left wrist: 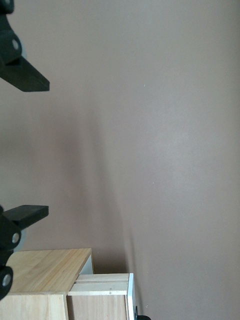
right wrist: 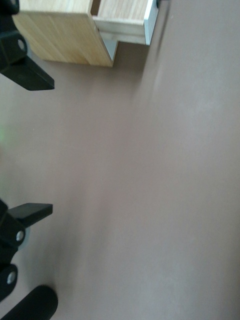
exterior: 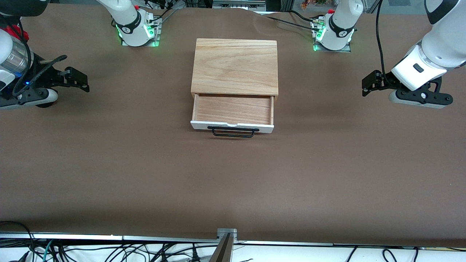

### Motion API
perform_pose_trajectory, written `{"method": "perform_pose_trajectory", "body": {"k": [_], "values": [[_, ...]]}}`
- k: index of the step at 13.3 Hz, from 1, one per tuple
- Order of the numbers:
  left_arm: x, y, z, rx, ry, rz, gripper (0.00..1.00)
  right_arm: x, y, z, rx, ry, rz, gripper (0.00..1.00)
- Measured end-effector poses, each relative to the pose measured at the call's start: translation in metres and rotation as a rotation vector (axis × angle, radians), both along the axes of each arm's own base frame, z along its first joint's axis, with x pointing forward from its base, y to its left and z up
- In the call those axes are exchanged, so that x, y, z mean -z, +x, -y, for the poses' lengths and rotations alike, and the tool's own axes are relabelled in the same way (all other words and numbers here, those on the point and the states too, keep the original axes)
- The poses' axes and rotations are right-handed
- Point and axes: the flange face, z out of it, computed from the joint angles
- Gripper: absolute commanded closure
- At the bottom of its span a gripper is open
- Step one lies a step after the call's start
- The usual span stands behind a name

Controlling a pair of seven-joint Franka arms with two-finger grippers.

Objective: Close drawer with both arms simultaneously
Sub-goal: 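Move the right gripper toward the drawer front while the left gripper follows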

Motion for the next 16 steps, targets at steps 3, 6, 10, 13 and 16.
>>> {"method": "perform_pose_trajectory", "body": {"k": [3, 6, 10, 13, 16], "values": [[0.0, 0.0, 0.0, 0.001, 0.0, 0.0, 0.0, 0.034, 0.009, -0.035, -0.032, 0.081, -0.058, 0.0], [-0.001, 0.0, 0.001, 0.001, 0.0, 0.001, 0.0, 0.1, 0.037, -0.091, -0.07, 0.108, -0.06, 0.0], [0.013, 0.002, 0.02, 0.02, -0.048, -0.032, 0.0, 0.176, 0.073, -0.178, -0.054, 0.122, -0.032, 0.0], [0.07, 0.02, 0.073, 0.051, -0.182, -0.115, 0.0, 0.202, 0.1, -0.207, -0.016, 0.224, -0.043, 0.0], [0.139, 0.042, 0.14, 0.104, -0.228, -0.116, 0.0, 0.231, 0.121, -0.213, 0.036, 0.295, -0.001, 0.0]]}}
